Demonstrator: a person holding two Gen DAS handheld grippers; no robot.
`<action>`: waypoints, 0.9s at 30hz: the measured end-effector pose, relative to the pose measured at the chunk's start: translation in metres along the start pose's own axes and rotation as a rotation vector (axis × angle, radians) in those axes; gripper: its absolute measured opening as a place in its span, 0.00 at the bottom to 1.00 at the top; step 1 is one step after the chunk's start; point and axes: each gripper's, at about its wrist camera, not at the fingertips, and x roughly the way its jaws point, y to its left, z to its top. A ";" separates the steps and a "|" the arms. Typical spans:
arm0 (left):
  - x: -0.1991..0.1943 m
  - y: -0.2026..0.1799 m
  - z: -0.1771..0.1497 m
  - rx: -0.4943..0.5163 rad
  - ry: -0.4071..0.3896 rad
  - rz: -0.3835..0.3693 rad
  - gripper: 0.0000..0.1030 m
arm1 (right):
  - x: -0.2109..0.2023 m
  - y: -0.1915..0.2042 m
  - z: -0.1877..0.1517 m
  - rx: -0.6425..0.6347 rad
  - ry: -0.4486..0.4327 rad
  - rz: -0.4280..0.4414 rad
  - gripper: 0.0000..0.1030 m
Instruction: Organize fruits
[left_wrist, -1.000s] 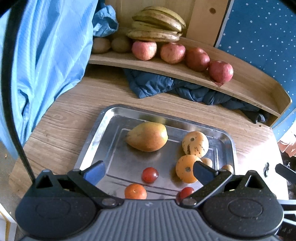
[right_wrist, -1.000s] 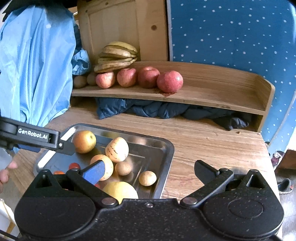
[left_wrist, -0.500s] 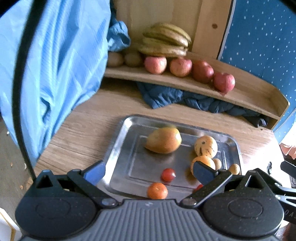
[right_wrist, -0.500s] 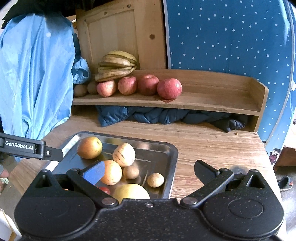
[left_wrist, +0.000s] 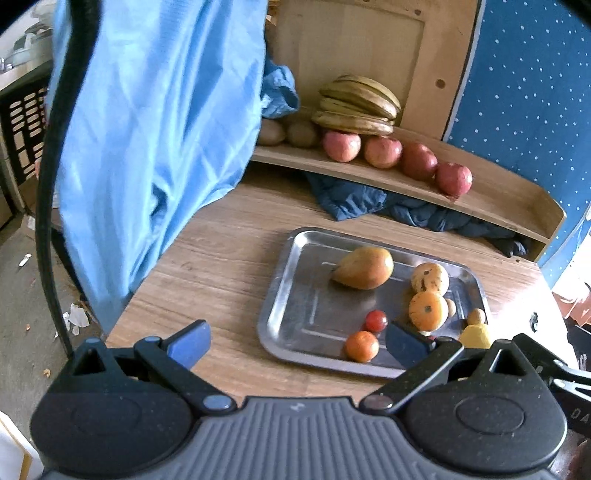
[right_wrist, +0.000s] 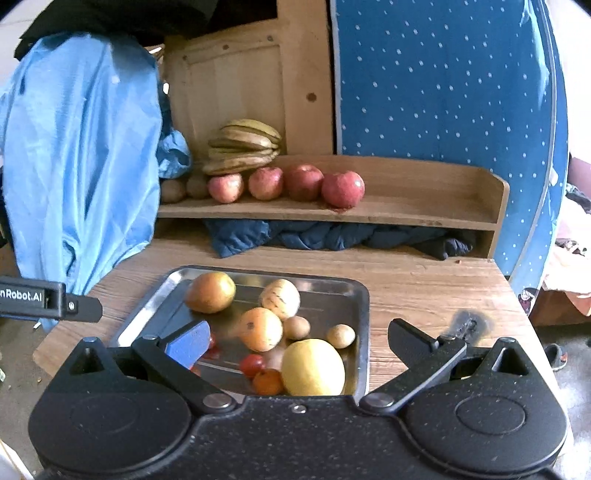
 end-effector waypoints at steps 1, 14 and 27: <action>-0.002 0.003 -0.001 0.001 -0.005 0.003 1.00 | -0.002 0.003 0.000 -0.004 -0.003 0.001 0.99; -0.018 0.019 -0.026 0.001 -0.040 -0.033 1.00 | -0.033 0.023 -0.012 -0.073 -0.002 -0.035 0.99; -0.033 0.028 -0.049 0.025 -0.055 -0.098 1.00 | -0.065 0.035 -0.033 -0.071 -0.008 -0.059 0.99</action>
